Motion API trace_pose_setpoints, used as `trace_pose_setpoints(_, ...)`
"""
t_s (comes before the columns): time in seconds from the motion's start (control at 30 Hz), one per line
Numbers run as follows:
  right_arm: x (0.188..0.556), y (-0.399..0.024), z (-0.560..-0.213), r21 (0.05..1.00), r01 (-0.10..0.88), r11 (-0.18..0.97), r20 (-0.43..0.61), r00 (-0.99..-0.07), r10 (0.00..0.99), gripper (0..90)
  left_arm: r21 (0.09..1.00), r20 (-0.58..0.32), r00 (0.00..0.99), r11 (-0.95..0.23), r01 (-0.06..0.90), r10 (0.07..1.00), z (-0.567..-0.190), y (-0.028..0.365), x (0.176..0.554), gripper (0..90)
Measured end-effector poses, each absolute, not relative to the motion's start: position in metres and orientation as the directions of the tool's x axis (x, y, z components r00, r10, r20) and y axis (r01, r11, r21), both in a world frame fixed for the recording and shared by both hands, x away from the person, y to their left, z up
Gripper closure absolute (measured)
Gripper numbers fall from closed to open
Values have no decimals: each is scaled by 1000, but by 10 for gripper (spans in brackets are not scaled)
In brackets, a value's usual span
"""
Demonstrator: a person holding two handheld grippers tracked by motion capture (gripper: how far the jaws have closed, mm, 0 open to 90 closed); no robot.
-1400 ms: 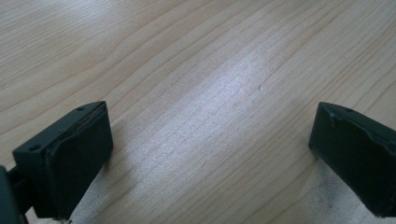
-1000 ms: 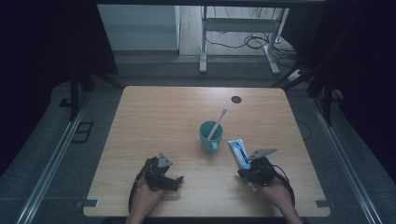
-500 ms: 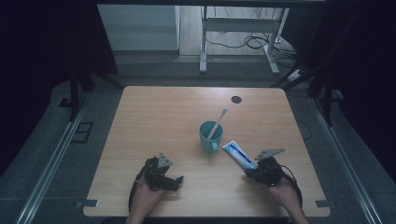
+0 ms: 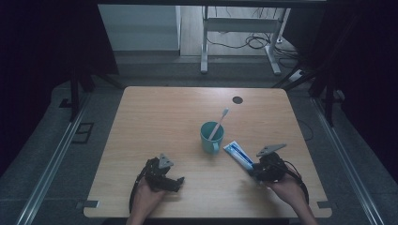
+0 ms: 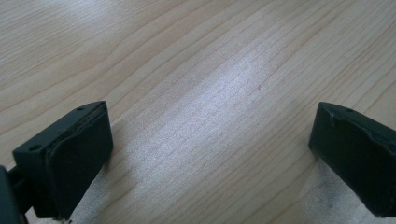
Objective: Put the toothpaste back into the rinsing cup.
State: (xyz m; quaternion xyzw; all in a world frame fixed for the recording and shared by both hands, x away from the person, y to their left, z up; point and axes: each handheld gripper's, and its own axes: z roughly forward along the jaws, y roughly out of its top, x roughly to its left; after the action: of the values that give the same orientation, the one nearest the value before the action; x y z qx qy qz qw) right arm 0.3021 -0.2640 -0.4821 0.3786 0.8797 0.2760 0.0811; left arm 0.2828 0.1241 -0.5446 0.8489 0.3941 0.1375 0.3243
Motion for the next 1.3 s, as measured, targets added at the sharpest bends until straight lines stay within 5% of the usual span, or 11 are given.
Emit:
trace_pose_setpoints(0.6, 333, -257, -488, 352, 686, 637, 27, -687, 726, 430, 658, -23, 651, -479, 581, 759, -545, 124, 283, 0)
trace_pose_setpoints(1.3, 362, -228, -498, 125, 718, 684, 9, -691, 723, 403, 658, -23, 651, -479, 581, 759, -544, 124, 283, 0)
